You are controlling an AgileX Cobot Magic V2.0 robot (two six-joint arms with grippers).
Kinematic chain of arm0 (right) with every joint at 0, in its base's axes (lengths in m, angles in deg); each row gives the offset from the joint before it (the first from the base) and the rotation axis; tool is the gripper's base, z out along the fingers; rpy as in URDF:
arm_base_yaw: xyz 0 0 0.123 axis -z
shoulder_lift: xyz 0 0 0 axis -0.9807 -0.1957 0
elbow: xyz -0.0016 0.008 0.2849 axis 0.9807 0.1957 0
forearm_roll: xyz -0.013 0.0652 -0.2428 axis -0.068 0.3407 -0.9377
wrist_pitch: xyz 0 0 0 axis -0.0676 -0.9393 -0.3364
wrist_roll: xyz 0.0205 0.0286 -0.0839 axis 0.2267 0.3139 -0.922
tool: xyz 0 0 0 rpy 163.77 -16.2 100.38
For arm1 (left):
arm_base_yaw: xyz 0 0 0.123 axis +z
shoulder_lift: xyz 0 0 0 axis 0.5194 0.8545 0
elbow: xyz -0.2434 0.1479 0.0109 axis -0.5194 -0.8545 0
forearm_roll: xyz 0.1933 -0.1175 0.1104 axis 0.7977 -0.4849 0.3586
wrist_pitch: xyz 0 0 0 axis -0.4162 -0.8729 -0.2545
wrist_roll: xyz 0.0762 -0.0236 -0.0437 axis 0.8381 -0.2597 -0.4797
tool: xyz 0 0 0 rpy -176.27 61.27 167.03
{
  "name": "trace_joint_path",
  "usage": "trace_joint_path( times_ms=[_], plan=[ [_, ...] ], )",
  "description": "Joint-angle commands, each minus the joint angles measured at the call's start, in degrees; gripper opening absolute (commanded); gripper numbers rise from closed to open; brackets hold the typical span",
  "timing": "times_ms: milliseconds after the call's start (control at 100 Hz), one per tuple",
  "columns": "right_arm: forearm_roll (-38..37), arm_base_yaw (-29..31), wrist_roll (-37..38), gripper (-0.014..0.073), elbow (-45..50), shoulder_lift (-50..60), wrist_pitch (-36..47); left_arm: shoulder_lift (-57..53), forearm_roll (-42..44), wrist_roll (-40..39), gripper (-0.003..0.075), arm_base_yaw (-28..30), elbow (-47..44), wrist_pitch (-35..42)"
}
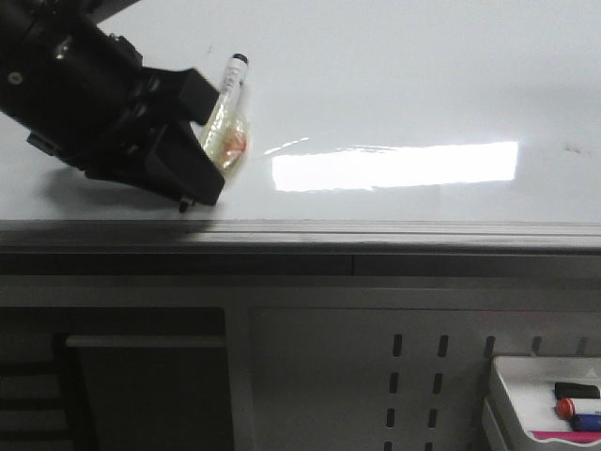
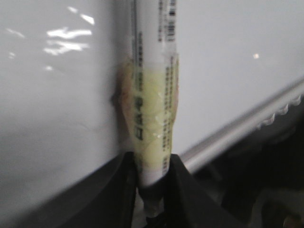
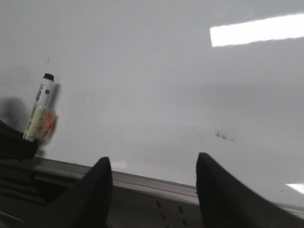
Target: Write number 4 on whiteboard
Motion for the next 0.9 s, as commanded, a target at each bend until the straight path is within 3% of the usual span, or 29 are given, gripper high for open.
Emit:
trace_joint_path(
  times_ms=[0, 140, 480, 700, 890],
  plan=[
    [-1.3, 0.0, -0.5, 0.0354, -2.2, -0.6, 3.7, -2.1, -0.6, 9.6, -0.002, 0.1, 1.4, -7.9],
    [-1.3, -3.5, -0.5, 0.0354, -2.2, -0.6, 3.7, -3.5, 0.7, 18.4, -0.002, 0.1, 1.4, -17.0],
    [-4.8, -24.4, -0.5, 0.0354, -2.2, -0.8, 0.2, -12.4, 17.3, 20.0, -0.002, -0.5, 1.4, -15.0],
    [-7.9, -31.6, -0.5, 0.0355, -4.8, -3.7, -2.2, -21.4, 24.9, 20.0, -0.002, -5.5, -2.6, -6.0],
    [-11.0, -34.6, -0.5, 0.0355, -9.1, -9.8, -2.8, -27.3, 30.1, 20.0, -0.002, -13.5, -10.9, 2.5]
  ],
)
